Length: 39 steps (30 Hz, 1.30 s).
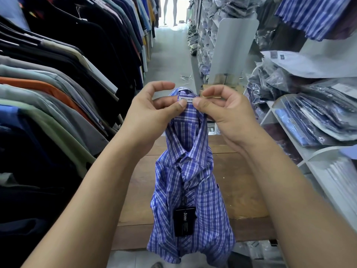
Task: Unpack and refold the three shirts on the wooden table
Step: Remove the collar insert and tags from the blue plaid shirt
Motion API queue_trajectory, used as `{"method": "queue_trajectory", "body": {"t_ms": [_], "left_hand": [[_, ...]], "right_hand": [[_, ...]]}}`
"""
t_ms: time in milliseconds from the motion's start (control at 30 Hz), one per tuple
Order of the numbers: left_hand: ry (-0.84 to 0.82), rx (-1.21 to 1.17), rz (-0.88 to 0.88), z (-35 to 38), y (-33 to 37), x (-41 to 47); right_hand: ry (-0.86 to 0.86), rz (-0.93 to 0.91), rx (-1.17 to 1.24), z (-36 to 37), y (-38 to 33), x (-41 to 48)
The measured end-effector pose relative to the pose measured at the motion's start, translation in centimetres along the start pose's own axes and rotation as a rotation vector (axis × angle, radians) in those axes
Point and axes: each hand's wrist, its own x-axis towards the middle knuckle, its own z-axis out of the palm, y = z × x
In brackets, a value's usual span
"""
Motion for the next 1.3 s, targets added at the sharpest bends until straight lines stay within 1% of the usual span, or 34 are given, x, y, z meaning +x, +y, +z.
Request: {"method": "queue_trajectory", "body": {"t_ms": [133, 367, 567, 633, 767, 900, 1000, 1133, 1300], "left_hand": [[0.004, 0.021, -0.006, -0.2, -0.1, 0.3], [-0.018, 0.053, -0.019, -0.6, -0.1, 0.6], [-0.036, 0.05, -0.022, -0.5, 0.1, 0.8], [-0.037, 0.024, -0.013, -0.2, 0.1, 0.9], [-0.042, -0.013, 0.028, 0.4, 0.2, 0.8], [-0.023, 0.047, 0.061, 0.3, 0.0, 0.8], [-0.001, 0.073, 0.079, 0.3, -0.1, 0.7], [0.011, 0.075, 0.082, 0.4, -0.1, 0.5], [0.028, 0.093, 0.086, 0.6, 0.0, 0.3]], "right_hand": [[-0.01, 0.019, 0.043, -0.4, 0.2, 0.2], [-0.1, 0.056, 0.086, -1.4, 0.2, 0.5], [-0.199, 0.053, 0.099, -1.9, 0.3, 0.8], [-0.186, 0.016, 0.033, -1.9, 0.6, 0.9], [-0.117, -0.107, -0.192, -1.4, 1.7, 1.0], [-0.122, -0.092, -0.311, -1.3, 1.8, 0.5], [-0.086, -0.125, -0.373, -1.1, 1.3, 0.3], [-0.032, -0.166, -0.354, -1.1, 0.9, 0.1], [-0.074, -0.118, -0.181, -1.5, 0.3, -0.2]]}}
